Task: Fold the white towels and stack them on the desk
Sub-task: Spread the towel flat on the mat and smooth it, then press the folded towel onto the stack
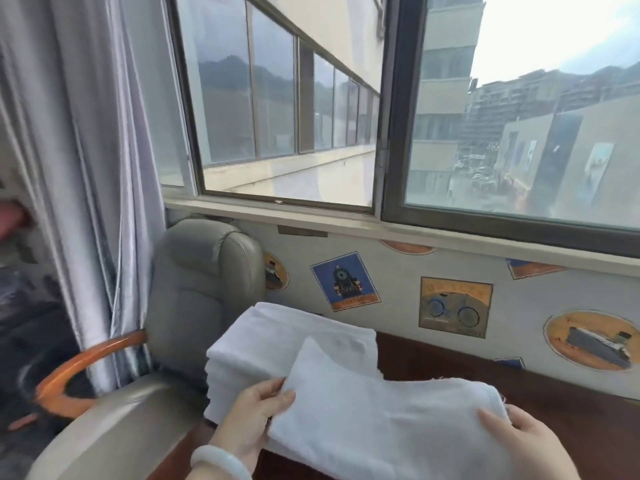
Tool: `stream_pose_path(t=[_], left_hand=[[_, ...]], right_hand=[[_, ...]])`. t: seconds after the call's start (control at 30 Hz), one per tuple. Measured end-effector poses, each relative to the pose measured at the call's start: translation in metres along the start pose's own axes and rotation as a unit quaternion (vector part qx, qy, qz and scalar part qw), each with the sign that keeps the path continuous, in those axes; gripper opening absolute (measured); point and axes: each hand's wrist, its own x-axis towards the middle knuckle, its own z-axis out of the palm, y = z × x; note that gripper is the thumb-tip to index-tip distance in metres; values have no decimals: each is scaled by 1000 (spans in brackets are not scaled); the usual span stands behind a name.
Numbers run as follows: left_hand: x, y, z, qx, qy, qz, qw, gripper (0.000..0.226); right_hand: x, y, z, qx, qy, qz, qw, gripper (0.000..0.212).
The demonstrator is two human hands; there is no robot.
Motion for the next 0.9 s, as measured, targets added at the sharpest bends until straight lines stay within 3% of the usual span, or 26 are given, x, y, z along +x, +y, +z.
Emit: stream_pose_path(t=[0.07, 0.17, 0.2, 0.27, 0.37, 0.47, 0.57, 0.67, 0.8, 0.9], left_hand=[[19, 18, -42, 8, -5, -19, 1000, 23], [54, 52, -92, 40, -11, -34, 999, 23], [66, 67, -104, 59, -14, -31, 998, 20], [88, 98, -121, 104, -18, -13, 994, 21], [131, 127, -142, 121, -25, -13, 992, 23], [187, 108, -160, 182, 43, -72, 980, 18], [226, 68, -172, 306, 99, -152, 935, 20], [241, 49, -178, 401, 129, -141, 896, 27], [235, 60, -168, 408, 113, -103, 900, 21], [237, 69, -172, 363, 86, -72, 925, 13]], right_hand=[[-11, -5, 47, -39, -66, -29, 997, 22], [-18, -33, 90, -100, 5, -72, 992, 24], [-12, -32, 108, -58, -36, -69, 995, 26], [4, -59, 134, 37, -10, -11, 999, 21], [33, -67, 158, 17, -3, -15, 1000, 14], [73, -39, 184, -15, -9, 20, 1000, 17], [97, -5, 199, -74, -33, 84, 993, 20], [113, 13, 197, -92, -37, 75, 992, 23], [126, 17, 203, -144, -43, 84, 985, 13], [118, -4, 211, -173, -3, 25, 985, 10]])
